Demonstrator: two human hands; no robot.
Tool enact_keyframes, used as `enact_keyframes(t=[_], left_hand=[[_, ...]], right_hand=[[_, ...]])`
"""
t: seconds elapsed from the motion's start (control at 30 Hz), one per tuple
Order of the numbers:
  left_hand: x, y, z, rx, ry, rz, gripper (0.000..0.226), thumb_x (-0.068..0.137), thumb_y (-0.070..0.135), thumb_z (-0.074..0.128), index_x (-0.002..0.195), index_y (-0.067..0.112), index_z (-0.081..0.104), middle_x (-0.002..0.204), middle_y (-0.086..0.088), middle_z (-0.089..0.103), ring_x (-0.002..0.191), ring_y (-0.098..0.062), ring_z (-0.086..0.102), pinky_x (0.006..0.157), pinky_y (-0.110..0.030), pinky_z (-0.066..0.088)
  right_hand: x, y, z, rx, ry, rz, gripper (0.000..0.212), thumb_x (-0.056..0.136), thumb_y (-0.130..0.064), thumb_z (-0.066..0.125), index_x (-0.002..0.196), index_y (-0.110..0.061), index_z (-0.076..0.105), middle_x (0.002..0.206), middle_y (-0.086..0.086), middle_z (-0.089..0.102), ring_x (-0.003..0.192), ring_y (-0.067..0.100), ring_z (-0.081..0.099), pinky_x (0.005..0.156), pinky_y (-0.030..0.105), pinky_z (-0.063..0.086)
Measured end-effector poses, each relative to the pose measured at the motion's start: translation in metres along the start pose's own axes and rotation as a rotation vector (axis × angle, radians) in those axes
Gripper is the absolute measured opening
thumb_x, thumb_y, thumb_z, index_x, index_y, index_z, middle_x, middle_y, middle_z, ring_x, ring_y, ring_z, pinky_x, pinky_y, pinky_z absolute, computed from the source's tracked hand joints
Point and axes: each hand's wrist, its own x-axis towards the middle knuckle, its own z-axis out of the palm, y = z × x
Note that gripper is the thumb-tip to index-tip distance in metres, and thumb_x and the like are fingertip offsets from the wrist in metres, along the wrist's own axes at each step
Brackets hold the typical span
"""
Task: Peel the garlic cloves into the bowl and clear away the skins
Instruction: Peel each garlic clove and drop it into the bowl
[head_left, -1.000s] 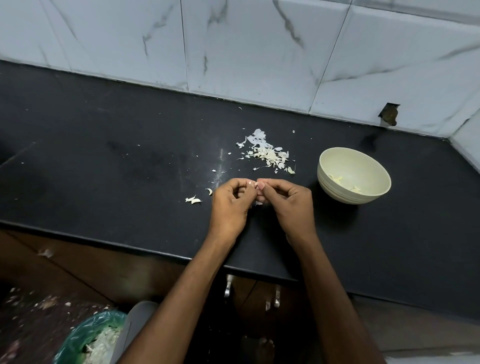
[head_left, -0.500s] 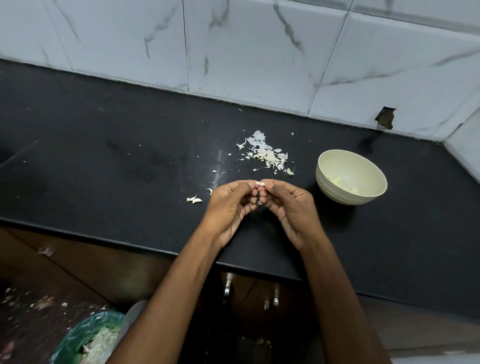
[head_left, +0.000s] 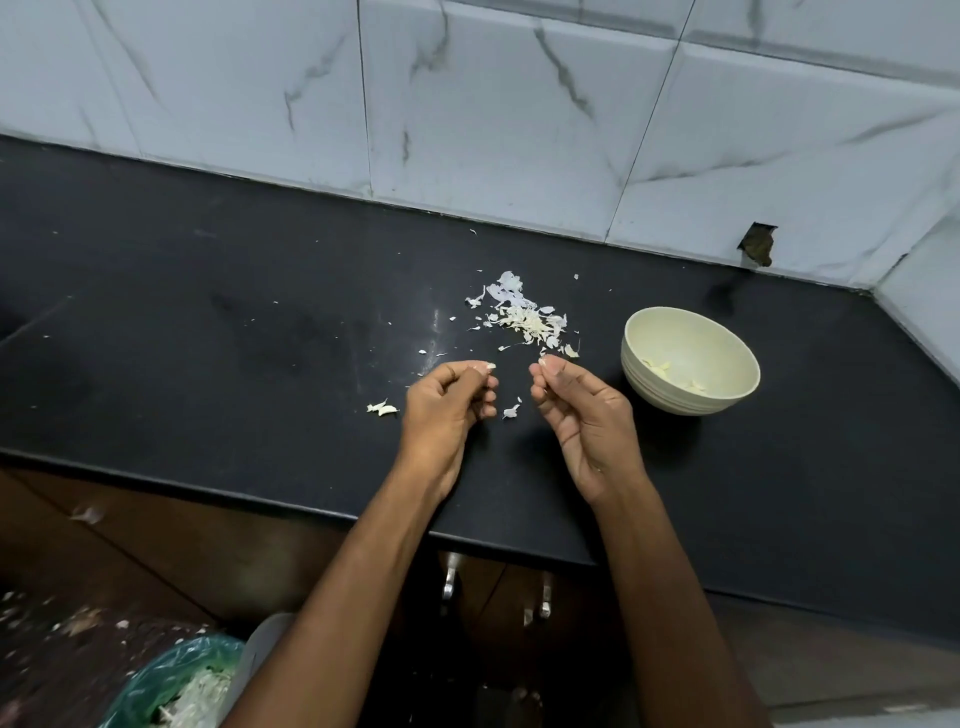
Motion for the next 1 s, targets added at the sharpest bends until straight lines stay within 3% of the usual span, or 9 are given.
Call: enact_keyframes(t=[0.13,0.2,0.3,0.37,0.53,0.7,0.87,1.0], left_hand=[[-0.003,-0.005,-0.001,0.208,-0.010,0.202,0.018,0.090,0.010,0.079,0.094,-0.005,0.070,0.080,-0.009,0.065,0.071,-0.017,0.057,0.062,-0.022,0.051],[-0.001,-0.008,-0.003,0.338,-0.014,0.309,0.007,0.089,0.002,0.078,0.094,0.000,0.073,0.080,-0.002,0.069,0.073,-0.014,0.060,0.070,-0.020,0.050],[-0.003,-0.011,-0.003,0.485,-0.090,0.358,0.037,0.091,-0.010,0.068,0.113,0.019,0.076,0.104,0.000,0.077,0.099,-0.007,0.071,0.090,-0.021,0.053],[-0.004,-0.011,-0.002,0.501,-0.099,0.384,0.035,0.089,-0.005,0.073,0.116,0.017,0.077,0.113,-0.003,0.076,0.107,-0.010,0.071,0.095,-0.024,0.054],[-0.003,-0.009,-0.003,0.369,-0.113,0.303,0.013,0.092,0.011,0.077,0.104,0.007,0.081,0.105,-0.007,0.079,0.105,-0.019,0.073,0.097,-0.029,0.054],[-0.007,-0.005,-0.002,0.306,-0.142,0.252,0.011,0.093,0.007,0.074,0.102,0.005,0.080,0.094,-0.004,0.080,0.084,-0.004,0.069,0.080,-0.017,0.050],[-0.006,-0.005,-0.006,0.263,-0.170,0.216,0.012,0.094,0.014,0.074,0.102,0.010,0.082,0.091,-0.021,0.076,0.081,-0.024,0.061,0.079,-0.035,0.048],[-0.006,-0.006,-0.005,0.244,-0.149,0.194,0.012,0.094,0.010,0.073,0.101,0.005,0.081,0.086,-0.015,0.078,0.076,-0.018,0.064,0.077,-0.038,0.050]], right_hand=[[0.000,0.001,0.001,-0.015,-0.019,0.016,0.014,0.098,0.003,0.060,0.105,0.005,0.072,0.097,0.018,0.077,0.089,0.019,0.075,0.077,0.023,0.060],[0.001,0.001,0.001,-0.001,-0.019,0.013,0.014,0.098,0.004,0.059,0.105,0.006,0.071,0.099,0.020,0.077,0.091,0.020,0.076,0.077,0.023,0.061],[0.001,0.002,0.000,-0.009,-0.021,0.004,0.015,0.096,0.005,0.060,0.106,0.006,0.071,0.100,0.019,0.077,0.094,0.020,0.076,0.078,0.023,0.061],[0.002,0.003,-0.001,-0.021,-0.029,-0.001,0.015,0.094,0.005,0.062,0.106,0.007,0.070,0.099,0.018,0.077,0.094,0.020,0.076,0.079,0.024,0.061],[0.005,0.008,-0.006,-0.159,-0.092,-0.035,0.026,0.082,-0.007,0.074,0.107,0.000,0.074,0.096,0.013,0.077,0.086,0.014,0.071,0.078,0.022,0.058],[0.006,0.013,-0.008,-0.293,-0.150,-0.098,0.022,0.083,-0.013,0.076,0.104,-0.007,0.076,0.092,0.008,0.074,0.081,0.013,0.064,0.076,0.024,0.055],[0.005,0.015,-0.008,-0.421,-0.129,-0.220,0.017,0.090,-0.008,0.074,0.106,0.000,0.074,0.095,0.011,0.077,0.081,0.017,0.068,0.080,0.029,0.057],[0.005,0.018,-0.009,-0.546,-0.123,-0.330,0.009,0.095,-0.004,0.073,0.103,-0.001,0.075,0.097,0.012,0.078,0.089,0.021,0.073,0.086,0.035,0.059]])
